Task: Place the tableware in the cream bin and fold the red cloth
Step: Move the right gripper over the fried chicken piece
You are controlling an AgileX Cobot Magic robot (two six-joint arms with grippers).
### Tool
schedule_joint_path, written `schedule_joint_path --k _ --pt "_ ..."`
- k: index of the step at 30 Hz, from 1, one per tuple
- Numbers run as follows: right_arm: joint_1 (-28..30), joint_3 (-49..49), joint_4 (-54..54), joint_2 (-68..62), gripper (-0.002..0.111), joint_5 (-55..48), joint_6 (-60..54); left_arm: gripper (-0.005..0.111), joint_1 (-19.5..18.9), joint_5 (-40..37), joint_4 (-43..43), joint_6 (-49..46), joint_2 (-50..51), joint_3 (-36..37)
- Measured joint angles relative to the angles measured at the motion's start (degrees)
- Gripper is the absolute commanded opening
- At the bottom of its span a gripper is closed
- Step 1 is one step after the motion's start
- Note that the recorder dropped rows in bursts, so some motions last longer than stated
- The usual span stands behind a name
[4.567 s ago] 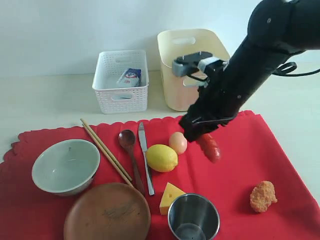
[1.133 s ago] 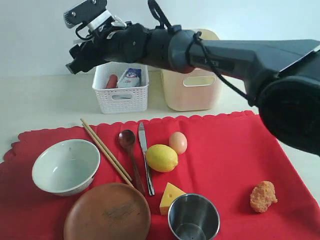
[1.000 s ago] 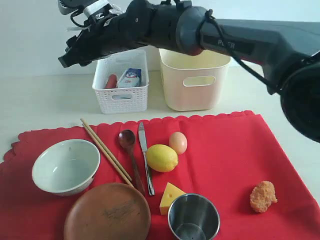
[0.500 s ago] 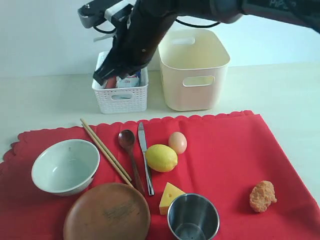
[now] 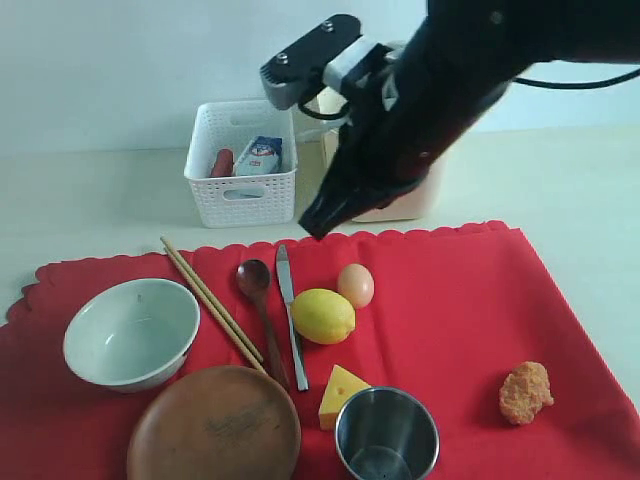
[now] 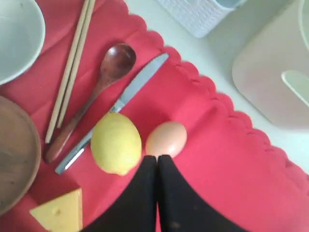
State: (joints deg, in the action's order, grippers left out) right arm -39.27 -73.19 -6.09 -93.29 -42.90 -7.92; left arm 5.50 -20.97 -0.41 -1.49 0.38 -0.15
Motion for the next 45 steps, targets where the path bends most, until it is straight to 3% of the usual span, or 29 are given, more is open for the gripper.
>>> schedule_joint_path --k 7,15,26,33,45 --pt "0.00 7.81 -13.84 10.97 0.005 -5.02 12.40 0.000 0.00 0.00 0.00 0.00 0.00 0.00" --pt "5.52 14.87 -21.55 18.20 0.036 -5.44 20.41 0.000 0.00 0.00 0.00 0.00 0.00 0.00" --pt "16.70 21.78 -15.76 17.86 0.077 -2.64 18.02 0.000 0.00 0.00 0.00 0.00 0.00 0.00" --pt "18.30 22.73 -0.57 8.11 0.079 -2.65 6.89 0.000 0.00 0.00 0.00 0.00 0.00 0.00" --pt "18.71 22.73 3.25 -5.71 0.079 -1.97 4.66 0.000 0.00 0.00 0.00 0.00 0.00 0.00"
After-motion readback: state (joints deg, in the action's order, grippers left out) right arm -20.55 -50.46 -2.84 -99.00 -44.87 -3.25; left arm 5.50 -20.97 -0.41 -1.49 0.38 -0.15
